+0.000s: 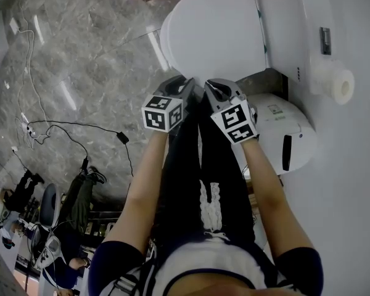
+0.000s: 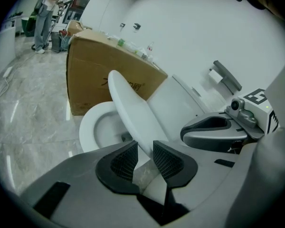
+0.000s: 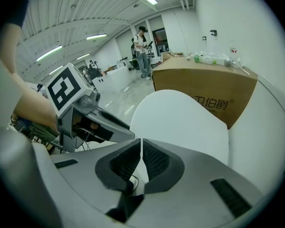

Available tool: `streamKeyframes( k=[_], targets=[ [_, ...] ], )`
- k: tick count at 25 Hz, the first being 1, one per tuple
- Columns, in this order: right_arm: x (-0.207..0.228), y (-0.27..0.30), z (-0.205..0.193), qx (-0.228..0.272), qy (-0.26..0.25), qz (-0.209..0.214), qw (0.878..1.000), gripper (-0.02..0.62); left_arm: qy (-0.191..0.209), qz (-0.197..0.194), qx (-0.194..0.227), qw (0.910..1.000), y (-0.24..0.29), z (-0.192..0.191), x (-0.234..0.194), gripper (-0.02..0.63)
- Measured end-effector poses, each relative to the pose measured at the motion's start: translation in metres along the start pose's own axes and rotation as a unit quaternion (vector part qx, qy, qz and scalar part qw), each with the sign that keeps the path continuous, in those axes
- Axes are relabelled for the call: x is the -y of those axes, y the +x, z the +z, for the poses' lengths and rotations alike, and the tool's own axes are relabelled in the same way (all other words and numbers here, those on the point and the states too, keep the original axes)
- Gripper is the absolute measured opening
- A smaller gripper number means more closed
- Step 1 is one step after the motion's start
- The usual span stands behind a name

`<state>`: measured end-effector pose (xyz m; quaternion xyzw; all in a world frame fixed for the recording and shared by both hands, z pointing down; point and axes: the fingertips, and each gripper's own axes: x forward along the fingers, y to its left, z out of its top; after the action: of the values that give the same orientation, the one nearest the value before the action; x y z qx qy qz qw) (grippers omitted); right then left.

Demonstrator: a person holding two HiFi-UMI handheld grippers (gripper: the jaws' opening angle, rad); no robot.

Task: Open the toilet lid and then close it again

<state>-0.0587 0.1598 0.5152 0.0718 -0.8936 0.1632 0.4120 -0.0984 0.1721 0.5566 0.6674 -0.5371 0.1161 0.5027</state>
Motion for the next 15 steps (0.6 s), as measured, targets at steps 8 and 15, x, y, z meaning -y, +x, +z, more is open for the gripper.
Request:
streamKeyframes(
  k=[8,15],
  targets=[
    [0.001,0.007,-0.007,-0.012,0.004,0.008,1.000,0.018,-0.015,0.009,-0.012,0.9998,0.003,-0.008,-0.017,0.101],
    [0.011,0.013,-0.012,-0.016,0.016,0.009,1.000,0.017,-0.032,0.019,-0.026,0.9990,0.009,-0.019,-0.032,0.101]
  ],
)
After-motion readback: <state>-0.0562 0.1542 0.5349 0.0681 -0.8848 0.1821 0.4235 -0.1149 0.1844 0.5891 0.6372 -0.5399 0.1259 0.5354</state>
